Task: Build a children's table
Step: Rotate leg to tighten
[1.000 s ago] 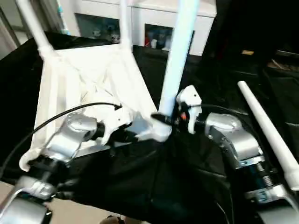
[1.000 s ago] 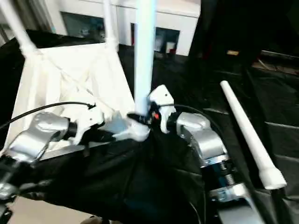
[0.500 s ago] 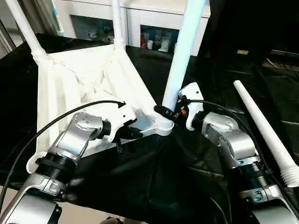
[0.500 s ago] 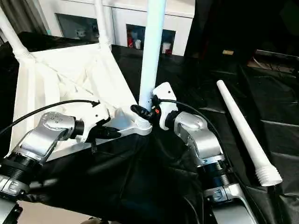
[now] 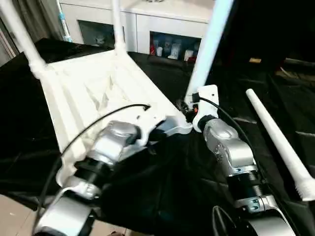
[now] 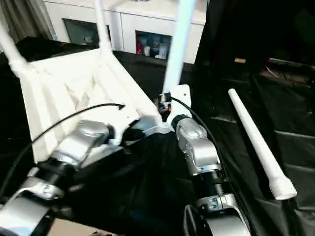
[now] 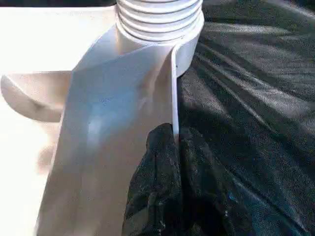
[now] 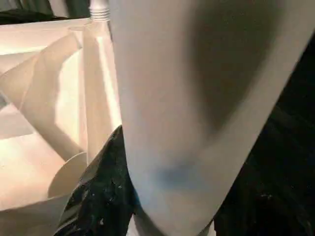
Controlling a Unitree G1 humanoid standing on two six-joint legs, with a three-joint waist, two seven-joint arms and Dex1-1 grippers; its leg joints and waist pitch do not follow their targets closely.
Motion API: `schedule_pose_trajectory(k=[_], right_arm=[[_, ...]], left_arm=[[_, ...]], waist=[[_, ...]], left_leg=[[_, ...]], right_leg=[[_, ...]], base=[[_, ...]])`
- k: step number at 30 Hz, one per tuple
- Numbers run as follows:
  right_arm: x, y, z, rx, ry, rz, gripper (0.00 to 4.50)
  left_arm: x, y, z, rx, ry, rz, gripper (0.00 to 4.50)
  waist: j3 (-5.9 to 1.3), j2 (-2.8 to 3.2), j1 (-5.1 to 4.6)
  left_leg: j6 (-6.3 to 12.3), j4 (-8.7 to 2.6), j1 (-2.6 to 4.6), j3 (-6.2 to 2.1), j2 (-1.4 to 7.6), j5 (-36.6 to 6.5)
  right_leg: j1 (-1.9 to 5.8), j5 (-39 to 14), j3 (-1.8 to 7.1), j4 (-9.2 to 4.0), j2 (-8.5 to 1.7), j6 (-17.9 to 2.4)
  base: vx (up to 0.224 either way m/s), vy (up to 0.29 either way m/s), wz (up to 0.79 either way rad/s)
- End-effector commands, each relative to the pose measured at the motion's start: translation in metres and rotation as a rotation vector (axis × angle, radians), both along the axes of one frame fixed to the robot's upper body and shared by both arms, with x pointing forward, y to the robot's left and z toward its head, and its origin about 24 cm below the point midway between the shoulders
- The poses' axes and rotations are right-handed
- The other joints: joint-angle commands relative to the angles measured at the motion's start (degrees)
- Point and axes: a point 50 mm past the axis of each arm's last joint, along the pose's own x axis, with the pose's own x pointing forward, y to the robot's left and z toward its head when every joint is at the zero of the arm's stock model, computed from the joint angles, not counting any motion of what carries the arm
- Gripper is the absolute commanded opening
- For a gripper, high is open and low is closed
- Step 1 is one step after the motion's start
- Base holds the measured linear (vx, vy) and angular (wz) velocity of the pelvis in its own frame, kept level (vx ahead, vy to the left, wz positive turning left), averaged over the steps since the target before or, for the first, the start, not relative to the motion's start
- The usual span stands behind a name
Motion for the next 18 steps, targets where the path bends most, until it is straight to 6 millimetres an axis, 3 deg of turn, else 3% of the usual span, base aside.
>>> schedule_pose_trajectory(k=[1,4,9,12,13,14,15,18], right_arm=[[-0.024,-0.002,-0.071,-0.065,0.34,-0.015,1.84],[-0.022,-0.002,-0.07,-0.069,0.342,-0.018,1.84],[-0.016,-0.001,-0.059,0.004,0.314,0.001,2.42],[-0.01,-0.001,-0.047,0.019,0.263,0.018,2.64],[-0.008,0.0,-0.041,0.022,0.236,0.033,2.71],[-0.006,-0.001,-0.033,0.027,0.198,0.048,2.82],[-0.004,-0.002,-0.027,0.031,0.175,0.056,2.95],[-0.002,-0.006,-0.011,0.029,0.102,0.103,3.14]], left_arm=[[-0.007,-0.025,-0.002,-0.025,0.03,-0.084,0.0],[-0.007,-0.023,-0.001,-0.023,0.026,-0.091,0.0],[-0.005,-0.016,0.002,-0.008,0.011,-0.097,0.0],[-0.004,-0.014,0.004,-0.001,-0.009,-0.105,0.0],[-0.004,-0.012,0.005,0.0,-0.013,-0.106,0.0],[-0.003,-0.01,0.007,0.003,-0.028,-0.113,0.0],[-0.003,-0.009,0.008,0.004,-0.037,-0.117,0.0],[-0.002,-0.002,0.013,0.006,-0.062,-0.132,0.0]], waist=[[-1.46,0.87,-0.18],[-1.39,1.0,-0.26],[-1.02,1.05,-0.47],[-1.26,1.17,-0.57],[-1.37,0.87,-0.38],[-1.87,0.66,-0.26],[-2.08,0.87,-0.03],[-2.18,0.84,0.14]], left_leg=[[-2.82,-4.54,0.58,-1.95,3.2,-16.78],[-2.75,-4.62,0.58,-1.94,3.21,-17.41],[-3.31,-5.01,0.82,-2.41,3.37,-22.98],[-3.69,-5.05,0.96,-2.41,3.42,-22.75],[-3.66,-4.81,0.87,-2.15,3.48,-21.28],[-2.55,-4.59,0.17,-2.0,3.32,-15.41],[-1.29,-3.94,0.05,-1.76,3.31,-10.41],[1.64,-3.17,-0.5,-1.42,2.83,-3.8]], right_leg=[[0.48,-9.05,2.55,-4.67,-4.06,-9.13],[0.55,-9.67,2.52,-4.82,-4.16,-9.68],[-0.14,-20.0,2.66,-5.74,-4.48,-7.68],[-0.28,-18.5,2.69,-5.65,-4.32,-7.9],[-0.26,-14.84,2.75,-5.46,-4.29,-8.39],[0.76,-7.24,2.5,-4.45,-4.1,-9.2],[0.95,0.47,2.54,-3.81,-4.17,-10.37],[1.73,12.11,2.22,-2.83,-4.02,-12.81]], base=[[0.0,0.0,0.0],[0.0,0.0,0.0],[0.0,0.0,0.0],[0.0,0.0,0.0],[0.0,0.0,0.0],[0.0,0.0,0.0],[0.0,0.0,0.0],[0.0,0.0,0.0]])
